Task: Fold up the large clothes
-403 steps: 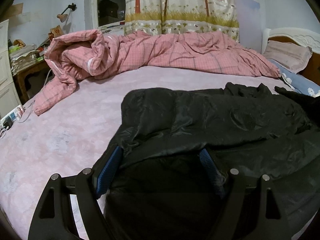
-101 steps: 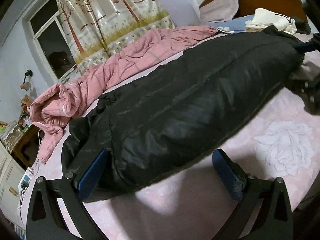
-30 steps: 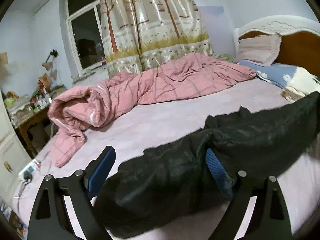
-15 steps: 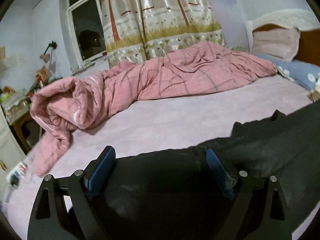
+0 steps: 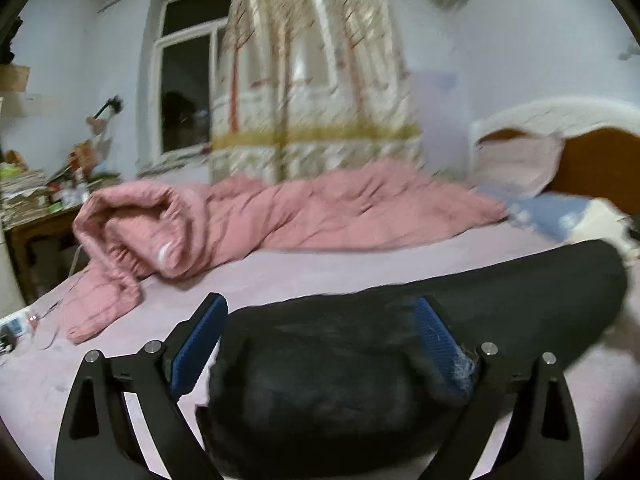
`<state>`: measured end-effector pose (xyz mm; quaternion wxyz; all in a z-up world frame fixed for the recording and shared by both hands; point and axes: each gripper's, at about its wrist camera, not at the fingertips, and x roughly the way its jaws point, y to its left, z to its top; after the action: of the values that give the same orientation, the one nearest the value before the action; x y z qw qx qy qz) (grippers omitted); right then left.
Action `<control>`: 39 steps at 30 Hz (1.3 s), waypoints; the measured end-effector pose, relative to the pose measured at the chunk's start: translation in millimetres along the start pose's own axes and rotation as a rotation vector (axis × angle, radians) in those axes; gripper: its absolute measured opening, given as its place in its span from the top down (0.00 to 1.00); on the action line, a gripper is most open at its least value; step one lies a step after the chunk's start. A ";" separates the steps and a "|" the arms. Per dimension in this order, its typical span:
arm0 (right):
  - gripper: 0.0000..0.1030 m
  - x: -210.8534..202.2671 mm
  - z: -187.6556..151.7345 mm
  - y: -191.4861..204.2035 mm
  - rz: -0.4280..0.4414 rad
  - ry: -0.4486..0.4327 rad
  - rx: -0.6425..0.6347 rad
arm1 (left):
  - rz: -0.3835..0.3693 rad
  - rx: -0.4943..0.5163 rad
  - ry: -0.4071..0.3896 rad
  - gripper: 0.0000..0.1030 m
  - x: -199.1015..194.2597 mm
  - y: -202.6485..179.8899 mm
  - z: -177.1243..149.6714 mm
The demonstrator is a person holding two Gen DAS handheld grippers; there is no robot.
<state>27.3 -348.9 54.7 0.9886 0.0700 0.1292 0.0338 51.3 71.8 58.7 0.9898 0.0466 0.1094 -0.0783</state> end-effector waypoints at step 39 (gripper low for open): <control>0.01 182.7 -38.6 24.0 -0.188 0.385 -0.031 | 0.075 -0.008 0.411 0.00 176.6 -13.5 -42.5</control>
<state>192.3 -304.7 -24.5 0.9455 0.0346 0.3209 -0.0438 210.4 37.6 -23.2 0.9491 0.0615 0.3074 -0.0296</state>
